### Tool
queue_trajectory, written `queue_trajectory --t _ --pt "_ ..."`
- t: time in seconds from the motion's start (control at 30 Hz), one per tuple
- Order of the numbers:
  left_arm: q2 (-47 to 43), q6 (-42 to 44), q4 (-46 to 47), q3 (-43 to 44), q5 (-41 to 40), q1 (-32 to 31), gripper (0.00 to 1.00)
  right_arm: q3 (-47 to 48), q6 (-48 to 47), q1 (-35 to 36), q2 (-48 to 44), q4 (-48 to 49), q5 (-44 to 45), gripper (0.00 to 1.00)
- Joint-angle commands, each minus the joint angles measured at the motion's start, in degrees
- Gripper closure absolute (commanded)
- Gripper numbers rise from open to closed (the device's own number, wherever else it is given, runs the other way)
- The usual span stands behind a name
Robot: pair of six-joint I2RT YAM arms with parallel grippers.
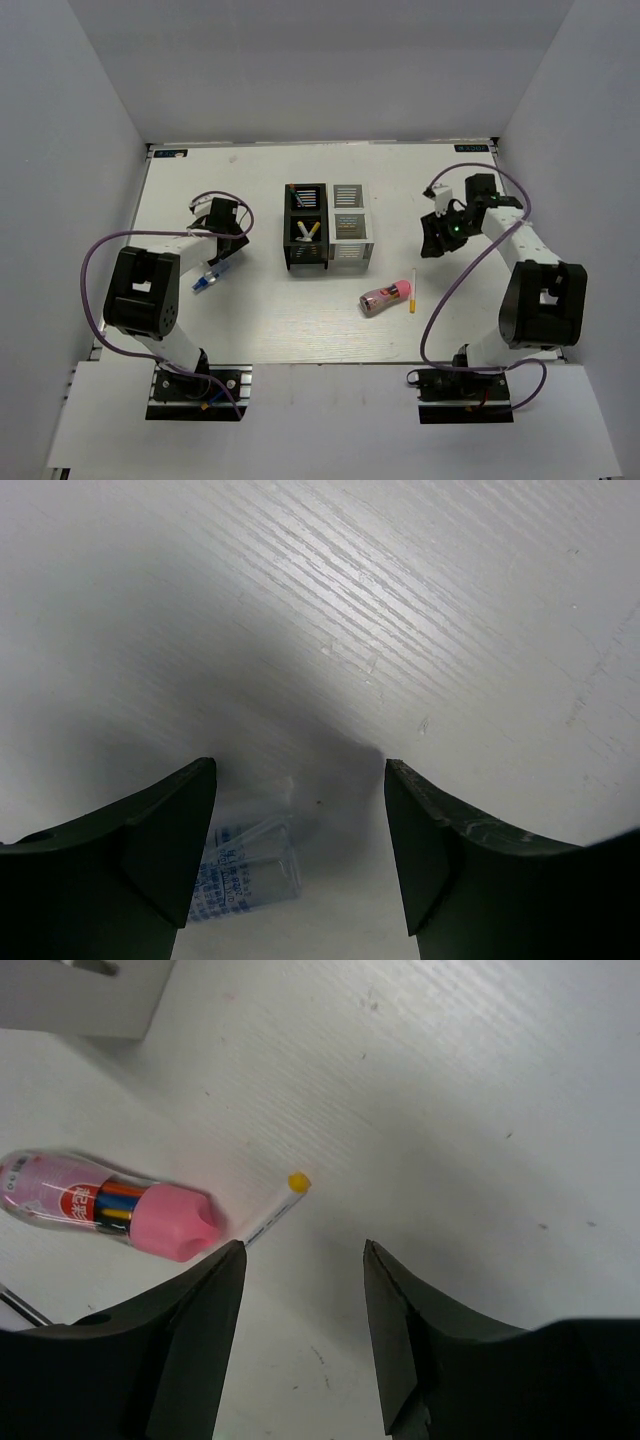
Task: Sort the stationery into containers
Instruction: Pick up the pen from the center of the board.
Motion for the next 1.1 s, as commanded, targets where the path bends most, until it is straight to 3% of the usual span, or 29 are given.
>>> queue_trajectory --t 0.0,0.3,0.37,1.07 --pt "-2.50 -0.53 1.46 -1.42 1.19 0.32 0.22 -3.42 1.61 0.86 3.73 -0.08 3.05 0.43" --pt "-3.03 -0.53 1.99 -1.42 1.19 0.32 0.22 -5.01 4.69 6.57 7.43 0.98 6.14 0.43" --pt "-3.03 -1.06 1.99 -1.42 1.19 0.32 0.22 -5.19 5.82 6.67 7.43 1.50 6.48 0.37" --pt "-4.09 -1.06 2.61 -2.48 1.19 0.32 0.22 -8.88 11.10 10.88 7.61 3.43 14.83 0.38"
